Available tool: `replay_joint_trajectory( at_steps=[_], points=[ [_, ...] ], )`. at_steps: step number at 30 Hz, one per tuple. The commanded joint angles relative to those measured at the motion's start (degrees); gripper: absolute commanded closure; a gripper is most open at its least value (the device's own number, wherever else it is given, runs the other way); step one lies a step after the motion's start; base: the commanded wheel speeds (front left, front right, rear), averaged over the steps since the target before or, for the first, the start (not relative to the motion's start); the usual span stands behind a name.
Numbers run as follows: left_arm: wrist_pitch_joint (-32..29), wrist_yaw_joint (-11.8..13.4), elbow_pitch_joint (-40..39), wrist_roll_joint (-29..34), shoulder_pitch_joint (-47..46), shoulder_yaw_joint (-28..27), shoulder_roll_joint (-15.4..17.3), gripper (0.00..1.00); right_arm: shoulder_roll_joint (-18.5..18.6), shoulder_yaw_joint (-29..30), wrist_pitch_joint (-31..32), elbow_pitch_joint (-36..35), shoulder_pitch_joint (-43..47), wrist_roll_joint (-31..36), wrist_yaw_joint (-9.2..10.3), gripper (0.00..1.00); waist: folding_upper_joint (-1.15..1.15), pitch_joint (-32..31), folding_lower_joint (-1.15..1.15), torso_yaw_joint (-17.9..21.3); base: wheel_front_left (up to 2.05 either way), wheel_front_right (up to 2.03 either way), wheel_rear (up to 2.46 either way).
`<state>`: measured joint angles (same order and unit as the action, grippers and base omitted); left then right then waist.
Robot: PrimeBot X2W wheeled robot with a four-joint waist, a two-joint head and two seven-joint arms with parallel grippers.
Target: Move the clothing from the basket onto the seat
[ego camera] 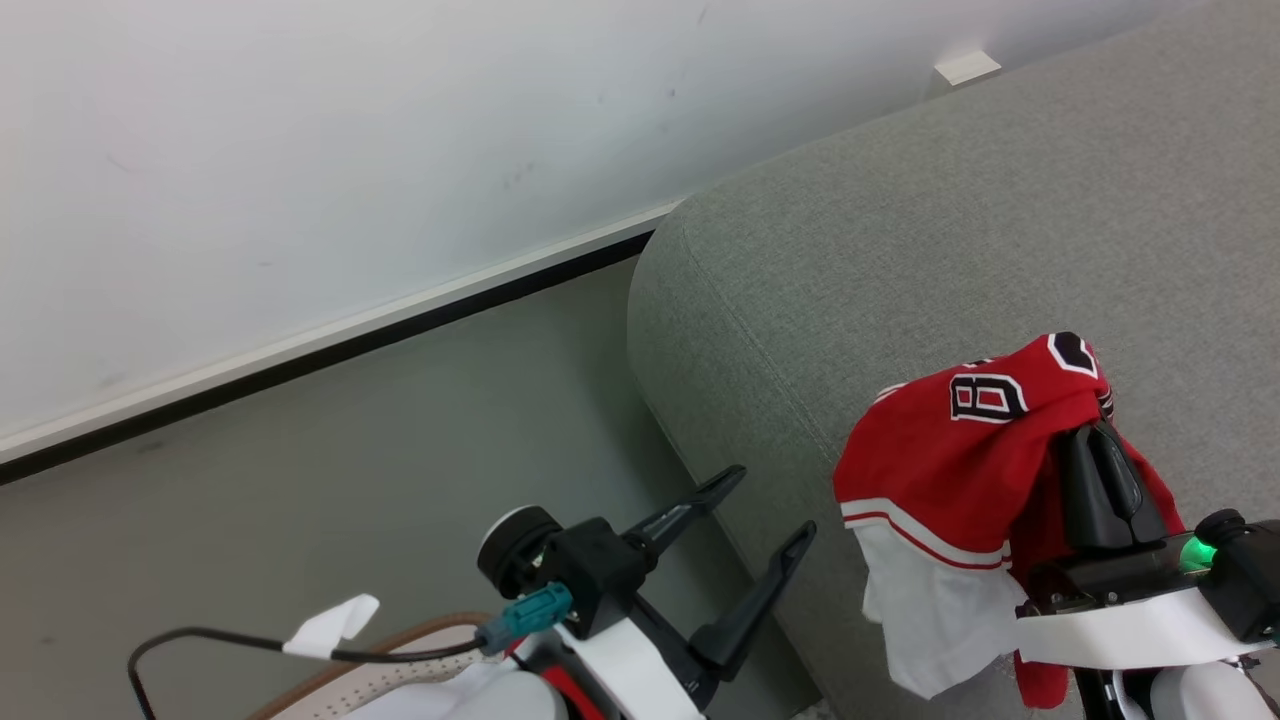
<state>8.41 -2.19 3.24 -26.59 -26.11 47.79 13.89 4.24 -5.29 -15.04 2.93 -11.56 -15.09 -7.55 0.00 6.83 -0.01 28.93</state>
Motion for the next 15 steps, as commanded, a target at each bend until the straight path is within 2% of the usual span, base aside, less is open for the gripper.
replay_joint_trajectory(
  at_steps=[1, 7, 15],
  points=[
    [0.21, -0.08, 0.29, 0.41, -0.58, 0.09, 0.32, 0.0, 0.26, 0.47, -0.2, -0.7, 0.38, 0.07, 0.12, 1.0, 0.0, 0.38, 0.01, 0.04, 0.0, 0.0, 0.0],
    [-0.08, 0.18, 0.92, 0.54, -1.43, 0.09, 0.42, 0.0, 0.49, 2.22, 0.1, -1.03, -3.69, -4.81, 0.12, 1.0, 0.0, 2.08, 0.01, -0.96, 0.0, 0.0, 0.0],
    [-1.85, 0.55, -0.49, 1.7, -5.57, -1.24, 1.86, 0.0, 6.89, 7.46, 4.24, 2.5, -18.34, -7.6, 0.12, 1.0, 0.0, 9.95, 0.01, -6.03, 0.0, 0.0, 0.0]
  ],
)
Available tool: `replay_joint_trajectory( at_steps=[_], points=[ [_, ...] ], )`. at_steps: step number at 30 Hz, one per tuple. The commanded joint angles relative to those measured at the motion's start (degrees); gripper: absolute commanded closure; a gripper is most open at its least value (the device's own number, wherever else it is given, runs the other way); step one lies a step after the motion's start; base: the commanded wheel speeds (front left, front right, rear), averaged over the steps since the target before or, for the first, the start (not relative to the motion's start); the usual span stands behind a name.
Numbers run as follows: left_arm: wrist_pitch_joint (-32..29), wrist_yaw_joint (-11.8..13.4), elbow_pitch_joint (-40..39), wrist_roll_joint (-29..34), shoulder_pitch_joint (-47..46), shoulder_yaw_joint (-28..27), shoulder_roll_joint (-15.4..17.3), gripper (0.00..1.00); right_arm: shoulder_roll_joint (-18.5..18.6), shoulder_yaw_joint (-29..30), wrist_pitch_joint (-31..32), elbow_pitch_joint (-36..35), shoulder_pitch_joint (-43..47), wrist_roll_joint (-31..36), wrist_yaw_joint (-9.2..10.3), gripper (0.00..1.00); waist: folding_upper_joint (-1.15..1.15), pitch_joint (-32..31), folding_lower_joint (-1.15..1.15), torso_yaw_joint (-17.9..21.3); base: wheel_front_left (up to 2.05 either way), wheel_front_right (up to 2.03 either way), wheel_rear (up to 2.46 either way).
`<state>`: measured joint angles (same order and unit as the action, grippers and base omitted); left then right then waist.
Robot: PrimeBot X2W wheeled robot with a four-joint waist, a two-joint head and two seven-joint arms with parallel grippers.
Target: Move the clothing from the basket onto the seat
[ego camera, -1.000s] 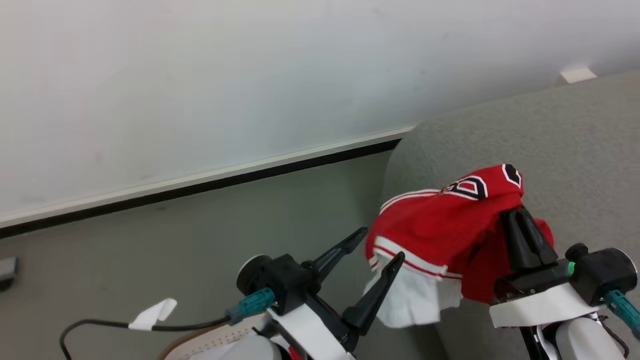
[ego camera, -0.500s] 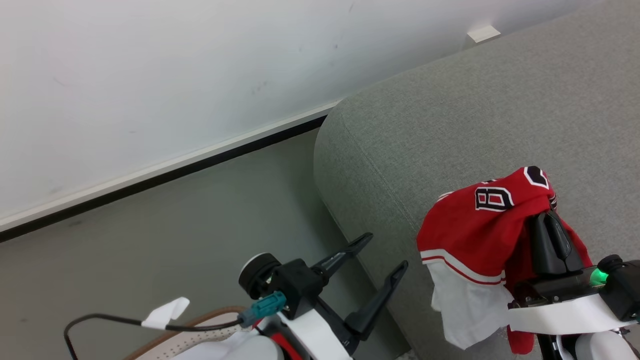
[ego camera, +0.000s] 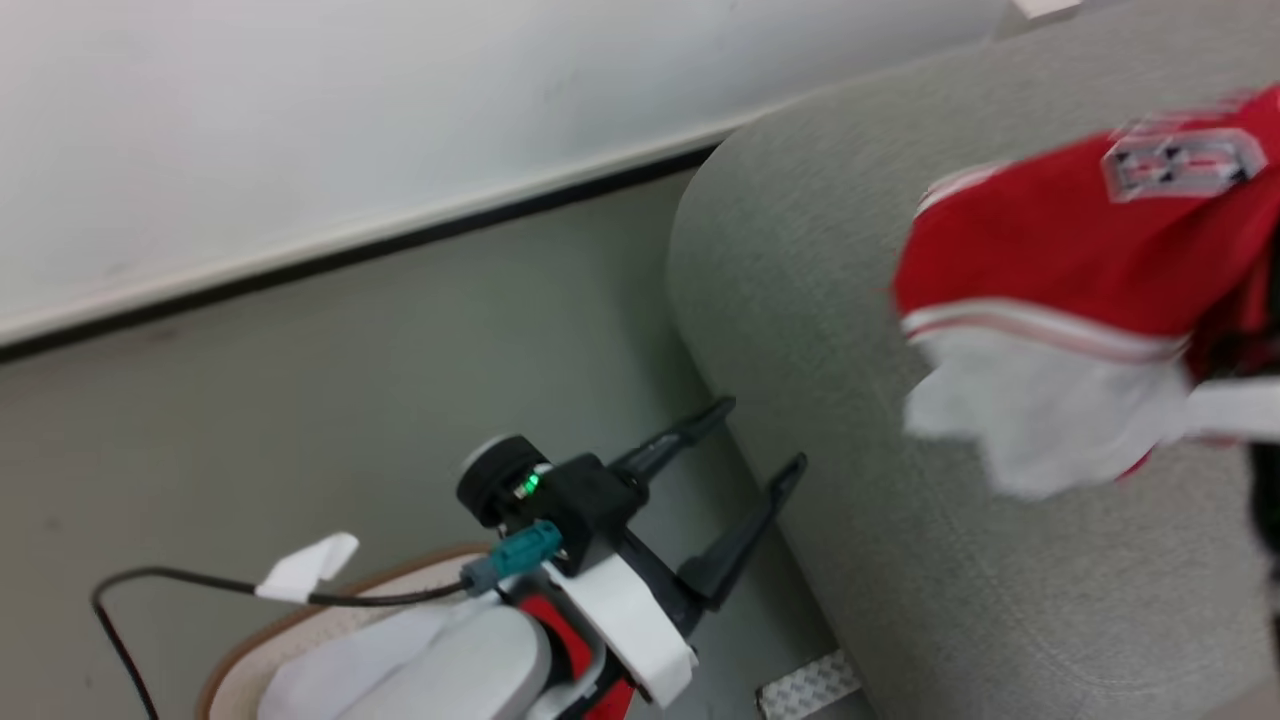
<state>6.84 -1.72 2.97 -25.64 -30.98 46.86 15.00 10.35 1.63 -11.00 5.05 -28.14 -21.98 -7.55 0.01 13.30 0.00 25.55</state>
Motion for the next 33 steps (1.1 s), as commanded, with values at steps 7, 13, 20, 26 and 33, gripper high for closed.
replay_joint_trajectory(
  at_steps=[7, 13, 20, 26, 33],
  points=[
    [-2.07, -0.65, -2.15, 2.19, -6.21, -1.05, 1.44, 0.0, 9.89, 4.23, 3.01, 9.35, -16.71, -2.32, 0.12, 1.0, -0.01, 13.48, 0.0, -9.64, 0.0, 0.0, 0.0],
    [-2.02, -0.93, -2.64, 2.8, -10.29, -1.27, 0.47, 0.0, 18.78, 7.08, 3.34, 17.04, -25.8, -2.23, 0.12, 1.0, -0.01, 20.37, 0.0, -15.4, 0.0, 0.0, 0.0],
    [-2.2, -1.2, -2.18, 3.46, -12.74, -1.85, 1.46, 0.0, 24.59, 2.13, 7.5, 29.05, -30.96, -2.98, 0.13, 1.0, -0.01, 25.35, 0.0, -17.81, 0.0, 0.0, 0.0],
    [-1.18, -0.91, -1.1, 3.01, -12.7, -2.47, 2.21, 0.0, 27.68, -1.6, 11.09, 38.96, -29.09, -2.25, 0.13, 1.0, -0.01, 25.96, 0.0, -18.31, 0.0, 0.0, 0.0],
    [-0.52, -0.2, -0.3, 1.93, -11.78, -3.45, 3.26, 0.0, 27.03, -6.0, 16.42, 47.99, -28.3, -2.65, 0.13, 0.89, -0.01, 24.69, 0.0, -17.58, 0.0, 0.0, 0.0]
  ],
)
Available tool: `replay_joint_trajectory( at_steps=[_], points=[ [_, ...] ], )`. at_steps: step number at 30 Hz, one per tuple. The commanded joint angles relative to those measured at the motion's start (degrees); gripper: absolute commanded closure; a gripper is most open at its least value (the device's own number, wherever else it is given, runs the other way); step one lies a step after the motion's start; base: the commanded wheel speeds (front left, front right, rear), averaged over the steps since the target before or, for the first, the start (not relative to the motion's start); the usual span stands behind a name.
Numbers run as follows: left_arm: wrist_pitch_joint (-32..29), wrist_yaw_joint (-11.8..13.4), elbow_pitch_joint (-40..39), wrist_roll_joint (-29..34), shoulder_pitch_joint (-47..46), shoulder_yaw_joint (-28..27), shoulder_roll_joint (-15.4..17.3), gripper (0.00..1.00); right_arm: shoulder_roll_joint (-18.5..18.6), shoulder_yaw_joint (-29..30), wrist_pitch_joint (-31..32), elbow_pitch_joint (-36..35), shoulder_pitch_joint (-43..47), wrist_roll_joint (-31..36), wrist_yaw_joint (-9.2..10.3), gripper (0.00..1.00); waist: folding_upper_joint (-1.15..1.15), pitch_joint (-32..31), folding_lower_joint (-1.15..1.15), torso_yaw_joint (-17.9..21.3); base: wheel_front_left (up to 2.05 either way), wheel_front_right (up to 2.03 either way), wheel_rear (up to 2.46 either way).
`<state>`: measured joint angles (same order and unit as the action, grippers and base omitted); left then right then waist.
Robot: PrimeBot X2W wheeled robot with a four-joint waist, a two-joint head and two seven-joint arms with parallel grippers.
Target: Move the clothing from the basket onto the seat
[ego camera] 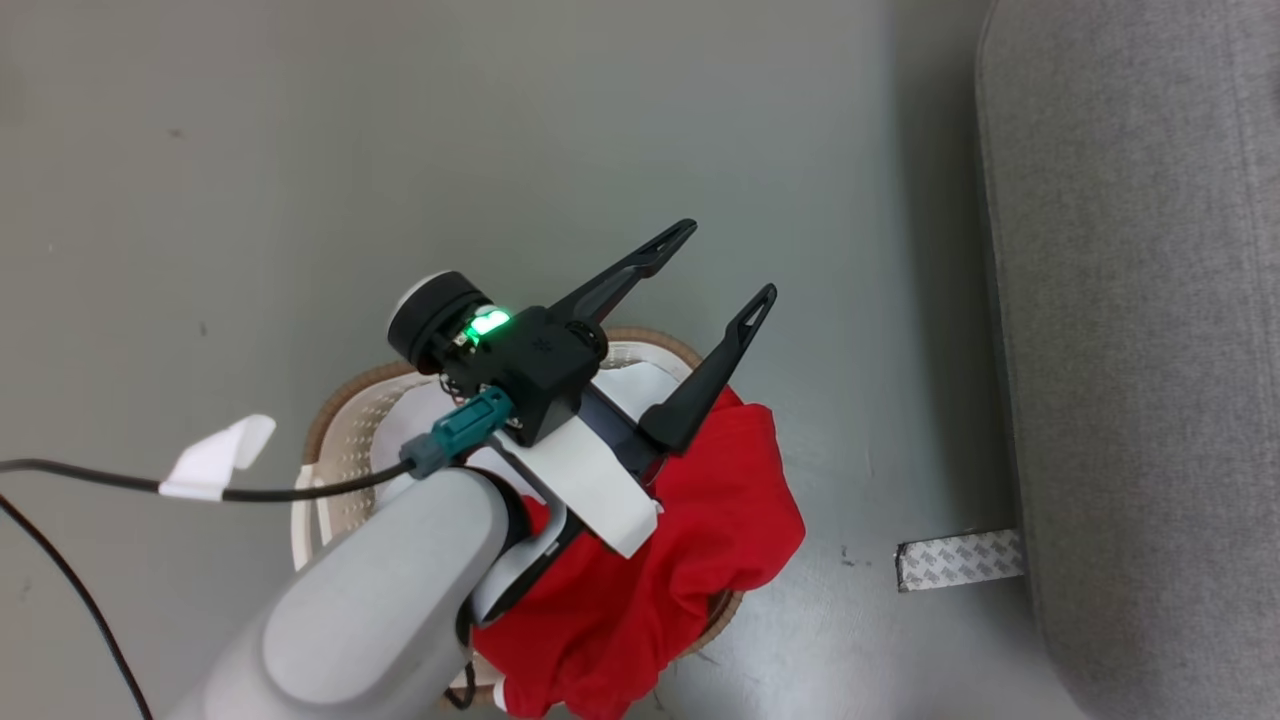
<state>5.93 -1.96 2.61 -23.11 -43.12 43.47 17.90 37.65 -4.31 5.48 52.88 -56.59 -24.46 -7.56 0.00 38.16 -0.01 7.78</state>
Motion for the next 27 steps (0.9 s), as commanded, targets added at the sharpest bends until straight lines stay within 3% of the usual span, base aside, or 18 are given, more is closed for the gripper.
replay_joint_trajectory(
  at_steps=[1, 2, 3, 8, 15, 21, 27],
  points=[
    [0.46, 0.13, 0.15, -0.67, 0.43, -0.13, 0.42, 0.0, -0.39, -0.37, -0.12, 0.62, 0.06, -0.4, 0.14, 0.64, 0.0, -0.48, 0.01, 0.4, 0.0, 0.0, 0.0],
    [0.49, 0.23, 0.2, -0.78, 0.48, -0.18, 0.41, 0.0, -0.41, -1.11, -0.09, 0.76, 0.15, -0.46, 0.14, 0.06, 0.0, -0.83, 0.01, 0.56, 0.0, 0.0, 0.0],
    [0.64, 0.25, 0.32, -0.88, 0.57, -0.17, 0.43, 0.0, -0.64, -1.87, -0.02, 0.87, 0.19, -0.81, 0.14, 0.0, 0.0, -1.32, 0.01, 0.76, 0.0, 0.0, 0.0],
    [1.55, 0.55, 1.59, -1.58, 1.97, -0.33, 0.69, 0.0, -0.22, -5.99, -1.29, -0.95, 1.0, -2.08, 0.14, 0.0, 0.0, -5.73, 0.01, 1.97, 0.0, 0.0, 0.0],
    [4.28, 2.09, 3.7, -4.13, 6.83, -1.86, 1.43, 0.0, 1.57, -10.82, -4.31, -6.56, 4.25, -5.28, 0.14, 0.0, 0.0, -16.75, 0.01, 2.47, 0.0, 0.0, 0.0],
    [6.01, 4.91, 3.82, -6.9, 11.88, -4.9, 2.61, 0.0, 3.63, -13.7, -5.02, -15.44, 7.8, -8.61, 0.14, 0.0, 0.0, -25.43, 0.01, 0.64, 0.0, 0.0, 0.0],
    [7.32, 8.54, 2.87, -9.82, 17.48, -9.18, 4.62, 0.0, 1.48, -12.61, -7.59, -26.0, 12.4, -11.08, 0.14, 0.0, 0.0, -30.99, 0.01, -1.64, 0.0, 0.0, 0.0]
  ],
)
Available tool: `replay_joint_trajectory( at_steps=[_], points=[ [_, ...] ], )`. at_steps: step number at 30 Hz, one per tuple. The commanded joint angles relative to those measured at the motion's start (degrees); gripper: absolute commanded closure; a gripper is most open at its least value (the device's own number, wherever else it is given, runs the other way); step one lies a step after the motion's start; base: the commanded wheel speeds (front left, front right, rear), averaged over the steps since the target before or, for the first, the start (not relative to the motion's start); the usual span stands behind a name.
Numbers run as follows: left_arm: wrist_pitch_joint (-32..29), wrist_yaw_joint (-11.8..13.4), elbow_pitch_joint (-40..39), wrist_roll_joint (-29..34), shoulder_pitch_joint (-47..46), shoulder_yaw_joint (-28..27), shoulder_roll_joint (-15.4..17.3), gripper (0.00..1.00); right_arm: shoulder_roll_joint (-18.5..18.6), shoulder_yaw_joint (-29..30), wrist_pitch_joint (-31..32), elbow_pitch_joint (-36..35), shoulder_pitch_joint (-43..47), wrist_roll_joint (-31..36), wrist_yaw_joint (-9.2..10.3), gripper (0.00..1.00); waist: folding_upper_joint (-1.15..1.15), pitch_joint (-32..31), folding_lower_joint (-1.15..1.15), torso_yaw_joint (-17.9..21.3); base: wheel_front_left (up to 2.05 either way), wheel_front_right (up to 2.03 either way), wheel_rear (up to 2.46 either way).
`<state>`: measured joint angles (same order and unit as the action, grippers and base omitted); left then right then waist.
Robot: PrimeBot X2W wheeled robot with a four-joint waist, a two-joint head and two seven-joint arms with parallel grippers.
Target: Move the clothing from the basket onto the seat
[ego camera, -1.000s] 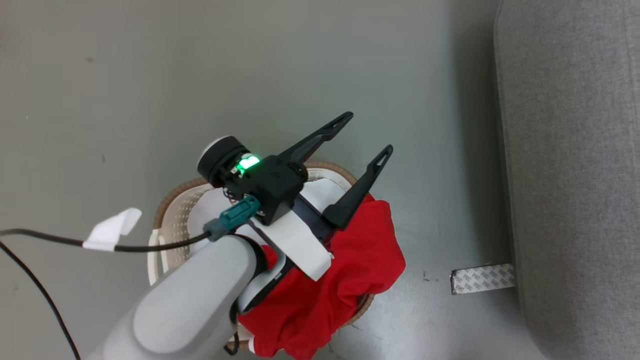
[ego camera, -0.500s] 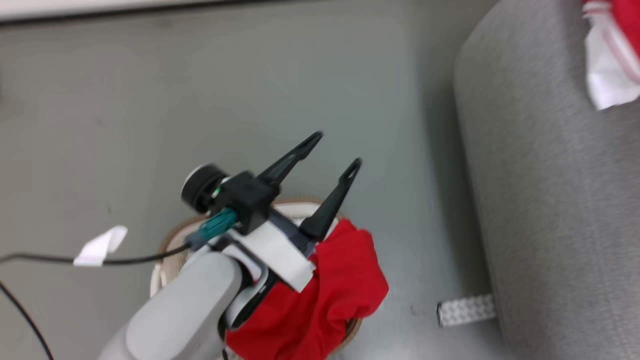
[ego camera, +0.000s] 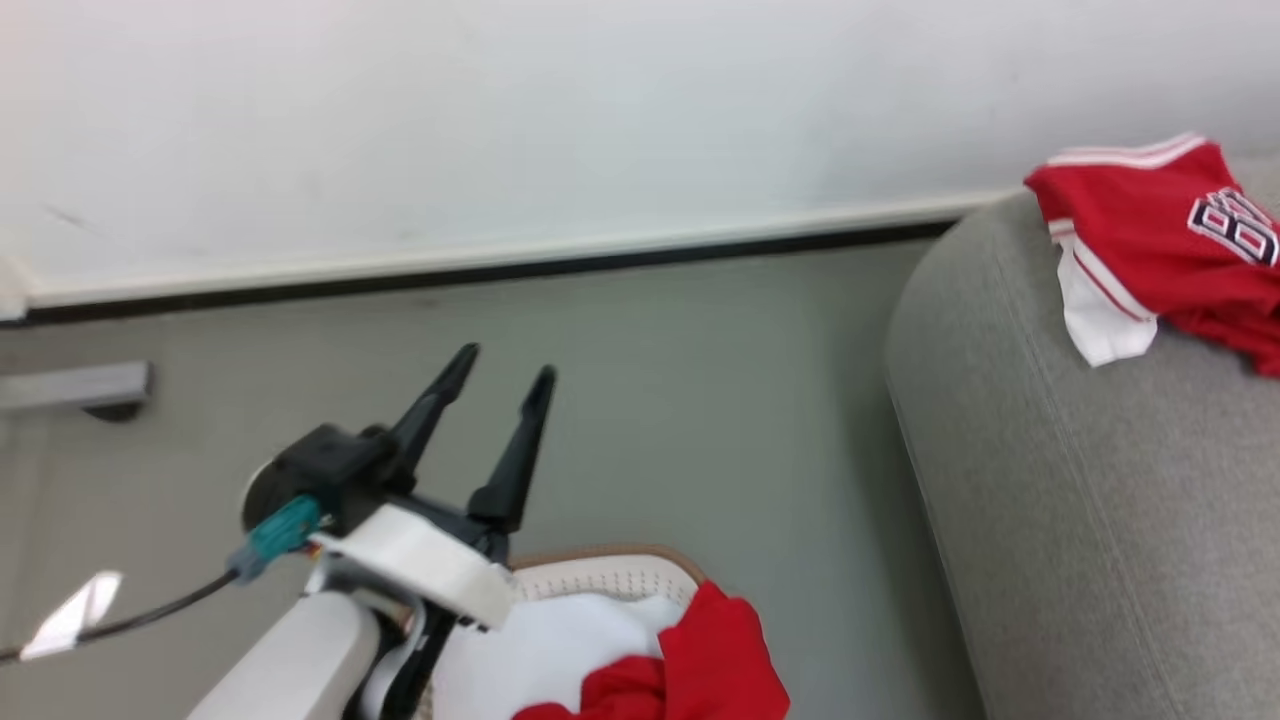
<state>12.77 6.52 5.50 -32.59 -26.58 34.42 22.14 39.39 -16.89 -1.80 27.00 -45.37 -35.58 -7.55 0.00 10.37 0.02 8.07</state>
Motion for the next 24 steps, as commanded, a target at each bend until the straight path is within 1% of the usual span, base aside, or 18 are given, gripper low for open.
replay_joint_trajectory(
  at_steps=[1, 3, 5, 7, 12, 14, 17, 20, 24],
  points=[
    [0.68, 1.02, -0.15, -0.66, 1.96, -0.94, 0.67, 0.0, -0.76, 0.68, -1.38, -1.66, 2.34, 0.12, 0.13, 0.0, 0.0, -3.99, -0.02, -2.33, 0.0, 0.0, 0.0],
    [1.03, 3.01, -0.73, -1.66, 4.05, -2.95, 1.21, 0.0, -2.63, 2.18, -3.26, -4.73, 5.61, 0.34, 0.12, 0.0, 0.0, -5.39, -0.02, -3.06, 0.0, 0.0, 0.0],
    [1.2, 5.05, -1.14, -2.68, 6.54, -4.92, 1.92, 0.0, -5.48, 3.89, -4.91, -7.55, 9.23, 0.81, 0.12, 0.0, 0.0, -6.66, -0.02, -3.49, 0.0, 0.0, 0.0],
    [1.47, 6.75, -1.76, -2.98, 8.69, -6.66, 2.49, 0.0, -8.21, 4.58, -5.21, -10.41, 13.18, 1.64, 0.12, 0.0, 0.0, -7.63, -0.02, -3.87, 0.0, 0.0, 0.0],
    [1.97, 10.13, -3.64, -3.59, 14.31, -10.29, 3.8, 0.0, -15.81, 7.81, -6.78, -16.71, 22.31, 4.55, 0.13, 0.0, 0.0, -9.19, -0.02, -4.17, 0.0, 0.0, 0.0],
    [2.16, 11.16, -4.4, -3.9, 16.54, -11.47, 3.43, 0.0, -18.94, 8.25, -7.82, -18.75, 26.27, 6.68, 0.12, 0.0, 0.0, -9.53, -0.02, -4.23, 0.0, 0.0, 0.0],
    [2.41, 11.49, -5.02, -3.55, 19.25, -12.43, 2.55, 0.0, -22.49, 8.57, -9.81, -20.12, 32.58, 9.54, 0.13, 0.0, 0.0, -9.66, -0.02, -4.89, 0.0, 0.0, 0.0],
    [2.42, 11.47, -5.35, -2.42, 21.45, -13.37, 1.33, 0.0, -26.42, 8.02, -11.32, -20.5, 38.6, 10.65, 0.12, 0.0, 0.0, -9.66, -0.02, -5.4, 0.0, 0.0, 0.0],
    [2.39, 11.02, -7.71, 0.57, 24.65, -16.95, -0.75, 0.0, -30.02, 7.56, -12.48, -20.91, 42.3, 12.65, 0.13, 0.0, 0.0, -8.49, -0.02, -4.32, 0.0, 0.0, 0.0]
  ],
)
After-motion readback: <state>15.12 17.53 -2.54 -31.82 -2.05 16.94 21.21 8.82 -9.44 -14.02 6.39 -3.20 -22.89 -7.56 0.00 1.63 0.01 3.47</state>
